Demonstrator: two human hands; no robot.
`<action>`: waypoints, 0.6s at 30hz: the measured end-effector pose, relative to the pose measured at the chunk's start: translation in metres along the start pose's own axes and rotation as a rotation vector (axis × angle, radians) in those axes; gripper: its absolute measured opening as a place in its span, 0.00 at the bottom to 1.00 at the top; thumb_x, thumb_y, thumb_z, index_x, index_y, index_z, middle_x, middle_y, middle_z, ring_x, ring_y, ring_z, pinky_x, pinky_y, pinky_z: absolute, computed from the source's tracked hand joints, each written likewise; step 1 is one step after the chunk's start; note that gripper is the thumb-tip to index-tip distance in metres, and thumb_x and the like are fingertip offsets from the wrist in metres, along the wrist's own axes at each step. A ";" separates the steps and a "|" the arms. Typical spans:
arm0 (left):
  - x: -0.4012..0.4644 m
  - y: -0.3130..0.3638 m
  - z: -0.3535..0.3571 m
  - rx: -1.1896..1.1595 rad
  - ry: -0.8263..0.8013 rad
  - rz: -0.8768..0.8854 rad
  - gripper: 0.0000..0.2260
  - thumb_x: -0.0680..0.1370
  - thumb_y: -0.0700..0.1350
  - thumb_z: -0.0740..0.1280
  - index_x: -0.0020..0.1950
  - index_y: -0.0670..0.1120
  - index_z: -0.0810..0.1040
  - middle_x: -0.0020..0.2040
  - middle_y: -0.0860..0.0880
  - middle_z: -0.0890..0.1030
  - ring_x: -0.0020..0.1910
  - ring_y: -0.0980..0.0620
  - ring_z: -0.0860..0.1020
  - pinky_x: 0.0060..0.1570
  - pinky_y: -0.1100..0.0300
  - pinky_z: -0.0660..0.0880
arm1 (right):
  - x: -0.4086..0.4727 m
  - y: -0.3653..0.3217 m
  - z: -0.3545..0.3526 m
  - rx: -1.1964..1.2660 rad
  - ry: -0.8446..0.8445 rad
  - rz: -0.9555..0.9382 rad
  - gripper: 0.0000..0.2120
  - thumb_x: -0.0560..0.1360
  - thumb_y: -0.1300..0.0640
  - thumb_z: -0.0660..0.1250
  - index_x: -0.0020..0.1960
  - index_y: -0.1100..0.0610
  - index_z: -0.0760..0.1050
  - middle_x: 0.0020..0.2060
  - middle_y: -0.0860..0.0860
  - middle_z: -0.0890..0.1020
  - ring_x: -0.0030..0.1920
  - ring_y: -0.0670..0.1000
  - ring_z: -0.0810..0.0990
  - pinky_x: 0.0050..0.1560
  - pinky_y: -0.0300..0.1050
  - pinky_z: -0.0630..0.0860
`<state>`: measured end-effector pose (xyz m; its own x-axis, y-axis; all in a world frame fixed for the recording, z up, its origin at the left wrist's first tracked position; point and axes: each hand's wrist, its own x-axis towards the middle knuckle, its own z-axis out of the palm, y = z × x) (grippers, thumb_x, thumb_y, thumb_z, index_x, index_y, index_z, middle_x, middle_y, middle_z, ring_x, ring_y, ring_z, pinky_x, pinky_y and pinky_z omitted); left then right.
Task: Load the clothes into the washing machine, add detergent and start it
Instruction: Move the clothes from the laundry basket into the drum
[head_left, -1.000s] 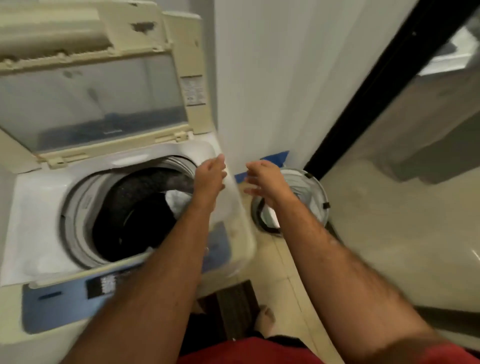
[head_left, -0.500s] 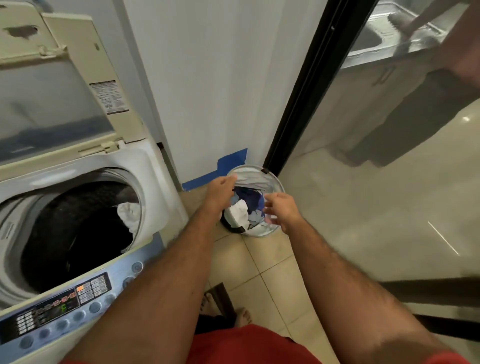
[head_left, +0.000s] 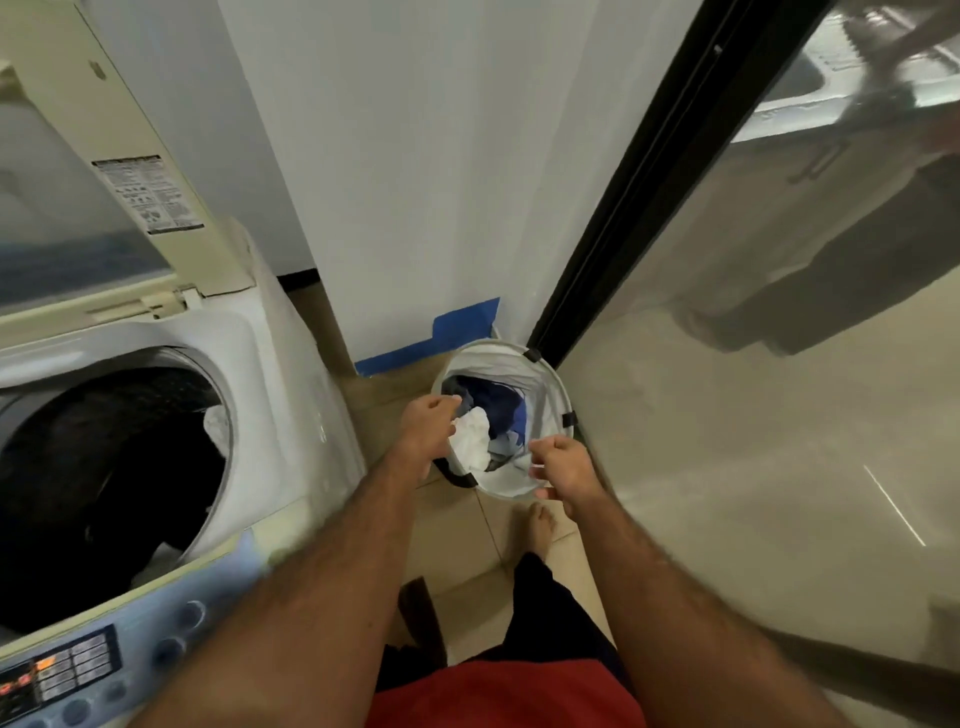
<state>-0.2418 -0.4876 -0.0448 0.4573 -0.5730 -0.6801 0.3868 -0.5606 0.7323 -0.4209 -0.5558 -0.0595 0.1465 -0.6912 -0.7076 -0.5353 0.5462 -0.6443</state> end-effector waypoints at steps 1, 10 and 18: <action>0.007 -0.002 0.004 0.005 0.005 -0.009 0.05 0.79 0.48 0.64 0.49 0.48 0.78 0.50 0.44 0.79 0.47 0.48 0.76 0.50 0.48 0.77 | 0.010 -0.003 0.000 -0.012 -0.014 0.004 0.05 0.78 0.54 0.65 0.47 0.55 0.76 0.45 0.53 0.80 0.44 0.52 0.80 0.30 0.42 0.74; 0.121 -0.039 0.079 -0.051 0.125 -0.224 0.07 0.79 0.47 0.64 0.54 0.47 0.78 0.47 0.46 0.78 0.47 0.50 0.76 0.42 0.56 0.73 | 0.172 0.009 -0.011 -0.134 -0.185 0.167 0.06 0.78 0.55 0.66 0.51 0.57 0.76 0.47 0.55 0.80 0.47 0.53 0.81 0.41 0.50 0.80; 0.275 -0.133 0.144 -0.057 0.198 -0.350 0.18 0.80 0.46 0.63 0.69 0.45 0.71 0.55 0.47 0.77 0.47 0.51 0.76 0.46 0.57 0.75 | 0.367 0.069 0.033 -0.427 -0.314 0.133 0.04 0.76 0.59 0.65 0.42 0.54 0.77 0.41 0.57 0.80 0.40 0.54 0.79 0.42 0.51 0.78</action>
<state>-0.2823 -0.6566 -0.3346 0.4331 -0.2243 -0.8730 0.5879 -0.6639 0.4622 -0.3767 -0.7559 -0.3730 0.2608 -0.4185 -0.8699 -0.8470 0.3333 -0.4143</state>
